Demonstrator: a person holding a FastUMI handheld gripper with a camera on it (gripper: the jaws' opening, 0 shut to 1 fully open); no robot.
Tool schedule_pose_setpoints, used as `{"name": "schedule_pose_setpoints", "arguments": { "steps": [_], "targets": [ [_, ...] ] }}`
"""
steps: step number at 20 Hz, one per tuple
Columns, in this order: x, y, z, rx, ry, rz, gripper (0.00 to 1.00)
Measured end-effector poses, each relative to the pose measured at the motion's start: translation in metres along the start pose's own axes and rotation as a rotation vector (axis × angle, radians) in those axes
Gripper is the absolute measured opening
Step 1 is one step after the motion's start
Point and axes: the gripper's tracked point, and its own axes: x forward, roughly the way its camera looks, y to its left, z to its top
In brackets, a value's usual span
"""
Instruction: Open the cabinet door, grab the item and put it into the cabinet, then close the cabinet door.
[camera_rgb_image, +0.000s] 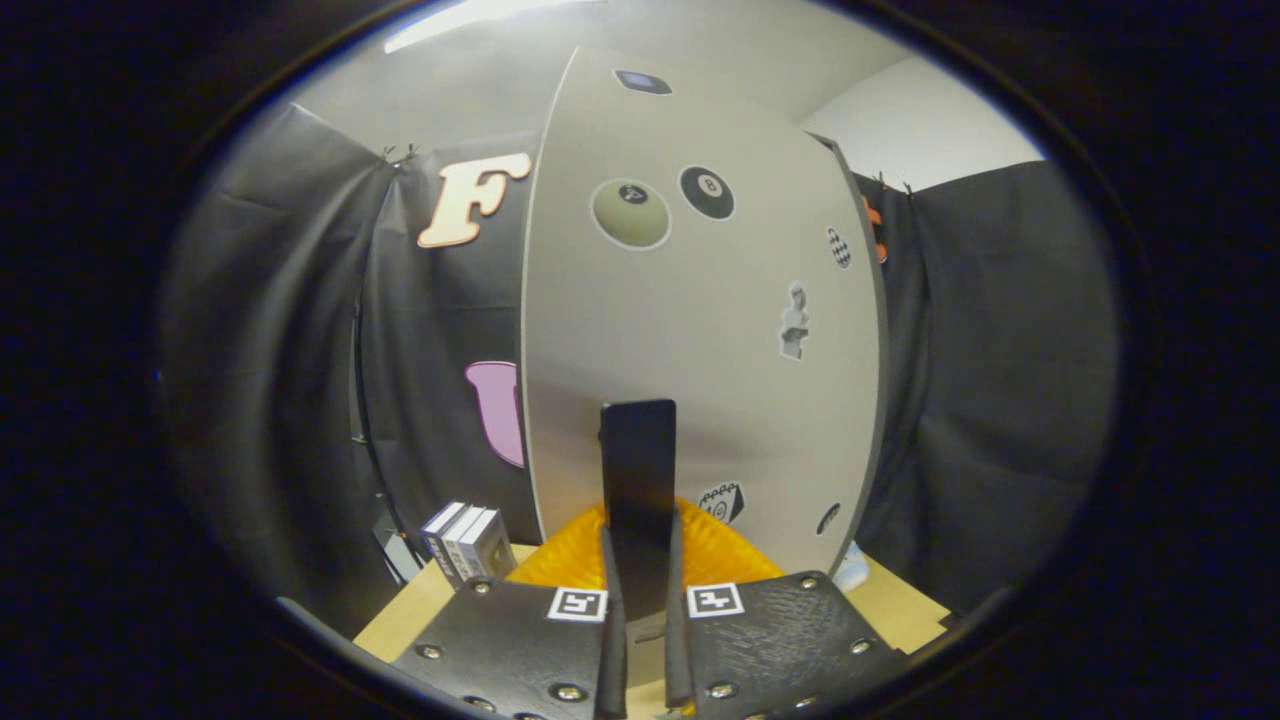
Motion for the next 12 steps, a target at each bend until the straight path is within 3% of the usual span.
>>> {"name": "schedule_pose_setpoints", "arguments": {
  "steps": [12],
  "targets": [
    [-0.052, -0.054, -0.001, -0.001, 0.015, -0.128, 0.11]
  ]
}}
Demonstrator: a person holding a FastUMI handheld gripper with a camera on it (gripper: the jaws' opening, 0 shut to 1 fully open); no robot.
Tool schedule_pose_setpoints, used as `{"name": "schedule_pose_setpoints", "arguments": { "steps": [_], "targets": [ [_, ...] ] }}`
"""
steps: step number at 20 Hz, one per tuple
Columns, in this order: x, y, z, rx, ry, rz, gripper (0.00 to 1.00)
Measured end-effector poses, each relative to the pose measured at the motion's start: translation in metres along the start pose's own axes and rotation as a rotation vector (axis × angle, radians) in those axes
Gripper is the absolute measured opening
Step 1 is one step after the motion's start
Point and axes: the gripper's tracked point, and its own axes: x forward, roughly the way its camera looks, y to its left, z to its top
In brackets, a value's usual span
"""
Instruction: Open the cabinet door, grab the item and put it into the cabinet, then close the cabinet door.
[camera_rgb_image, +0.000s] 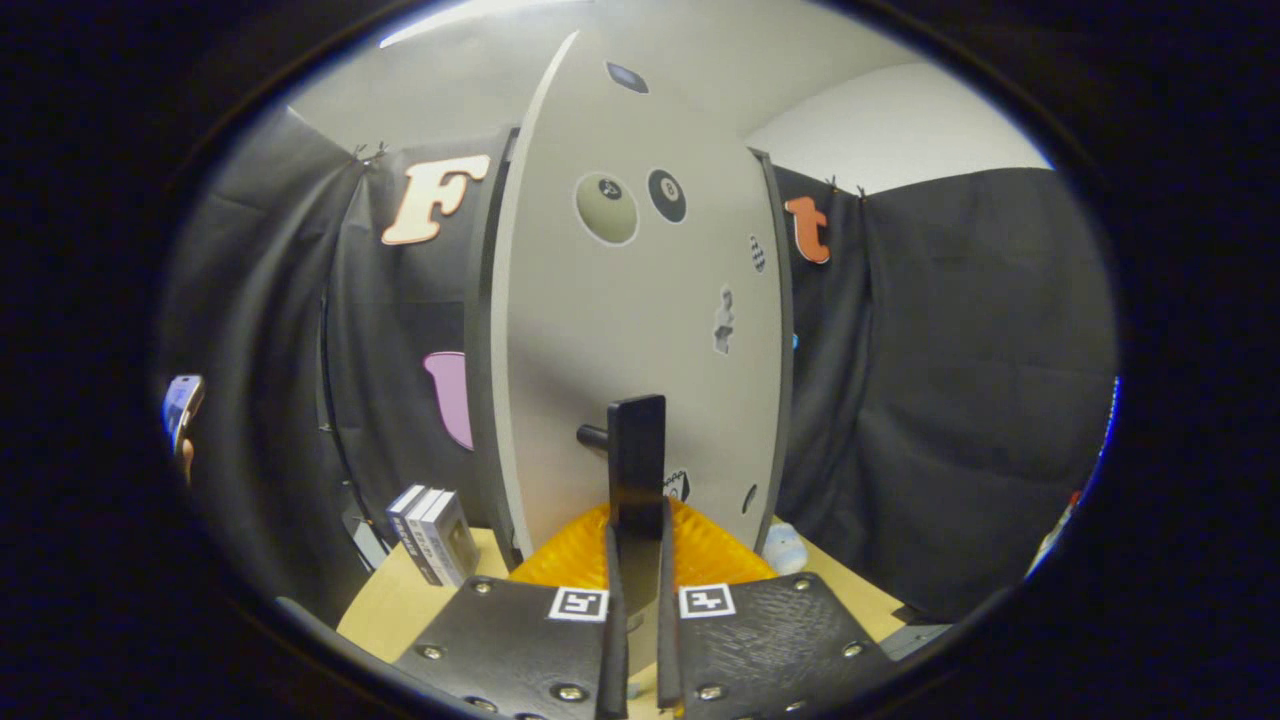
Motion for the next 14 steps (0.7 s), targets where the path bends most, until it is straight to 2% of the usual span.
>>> {"name": "schedule_pose_setpoints", "arguments": {
  "steps": [14],
  "targets": [
    [-0.036, -0.108, 0.0, -0.016, -0.016, -0.25, 0.11]
  ]
}}
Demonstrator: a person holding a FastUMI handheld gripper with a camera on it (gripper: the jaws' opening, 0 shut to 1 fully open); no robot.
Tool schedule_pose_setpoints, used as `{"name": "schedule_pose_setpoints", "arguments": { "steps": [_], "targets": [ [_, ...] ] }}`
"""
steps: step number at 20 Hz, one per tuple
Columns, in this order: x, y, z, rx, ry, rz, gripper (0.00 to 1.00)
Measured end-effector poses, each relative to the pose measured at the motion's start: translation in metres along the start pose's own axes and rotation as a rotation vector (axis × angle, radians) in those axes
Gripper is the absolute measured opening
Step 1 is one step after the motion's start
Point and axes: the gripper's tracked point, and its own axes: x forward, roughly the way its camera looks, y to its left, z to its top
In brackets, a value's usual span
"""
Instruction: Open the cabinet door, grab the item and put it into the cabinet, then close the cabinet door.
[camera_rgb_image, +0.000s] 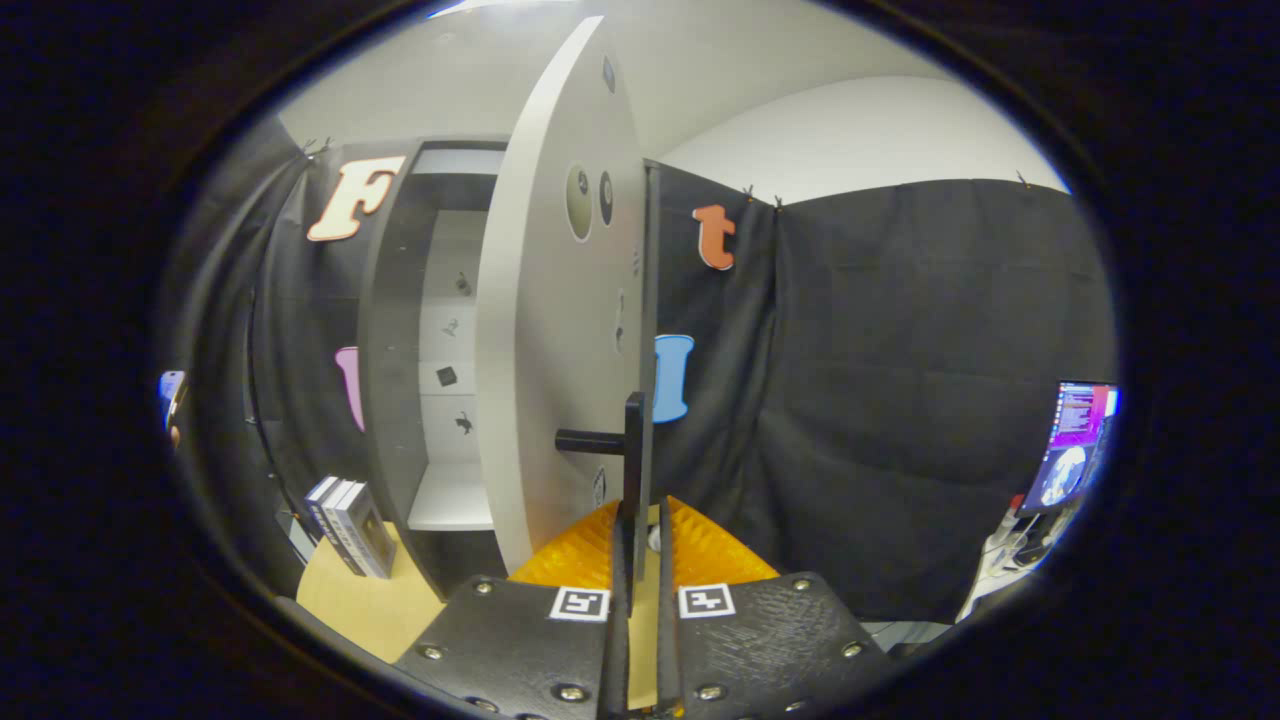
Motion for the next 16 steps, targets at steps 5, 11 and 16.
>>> {"name": "schedule_pose_setpoints", "arguments": {
  "steps": [5, 11, 16],
  "targets": [
    [0.012, -0.044, -0.011, 0.078, 0.033, 0.051, 0.11],
    [0.017, -0.071, -0.01, 0.064, 0.052, 0.137, 0.11],
    [0.01, -0.107, -0.017, 0.04, 0.068, 0.079, 0.11]
  ]
}}
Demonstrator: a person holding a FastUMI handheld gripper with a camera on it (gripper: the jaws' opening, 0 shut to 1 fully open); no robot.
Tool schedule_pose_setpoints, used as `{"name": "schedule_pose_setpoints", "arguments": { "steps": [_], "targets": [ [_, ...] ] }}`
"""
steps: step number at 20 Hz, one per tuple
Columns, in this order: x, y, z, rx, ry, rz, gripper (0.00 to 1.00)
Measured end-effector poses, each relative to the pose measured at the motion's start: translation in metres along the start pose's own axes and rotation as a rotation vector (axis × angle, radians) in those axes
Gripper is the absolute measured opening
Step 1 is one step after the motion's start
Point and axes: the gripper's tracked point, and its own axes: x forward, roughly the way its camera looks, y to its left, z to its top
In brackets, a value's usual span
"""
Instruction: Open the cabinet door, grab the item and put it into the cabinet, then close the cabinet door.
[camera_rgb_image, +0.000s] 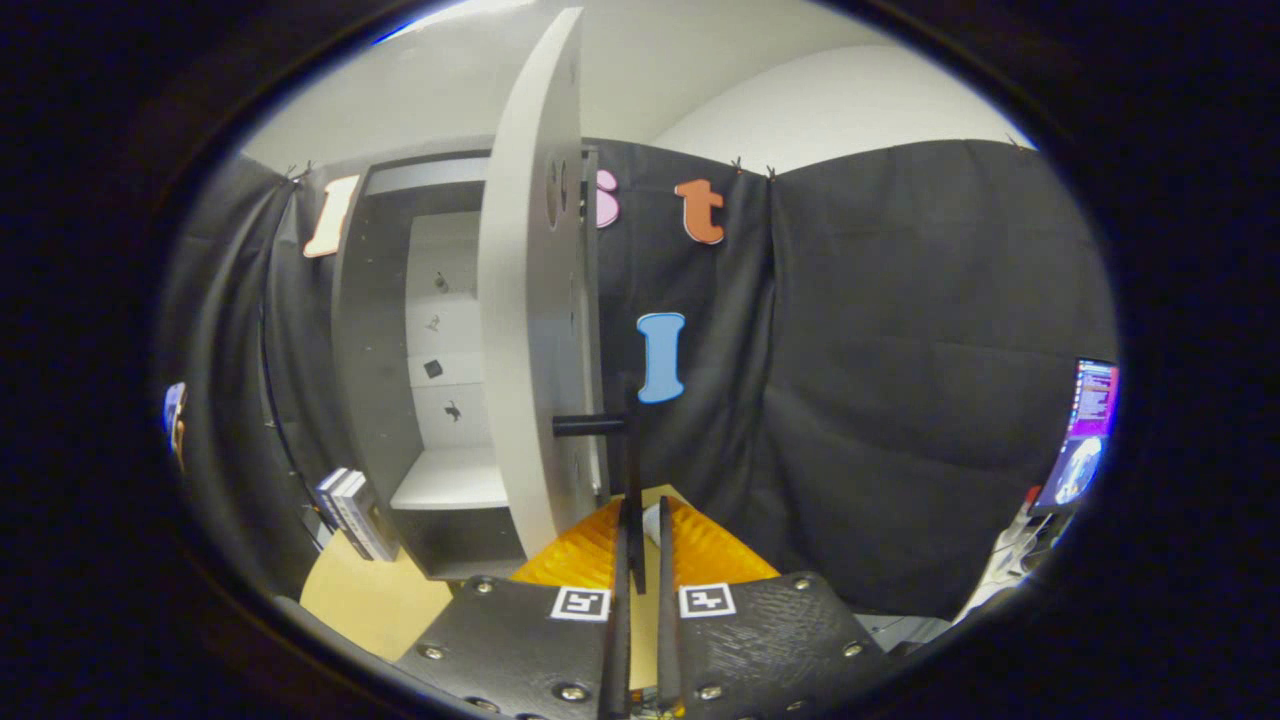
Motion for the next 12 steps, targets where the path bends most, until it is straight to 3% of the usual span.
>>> {"name": "schedule_pose_setpoints", "arguments": {
  "steps": [7, 12],
  "targets": [
    [-0.032, -0.032, -0.002, 0.041, -0.02, -0.099, 0.11],
    [-0.038, 0.007, -0.011, 0.075, -0.011, -0.028, 0.13]
  ]
}}
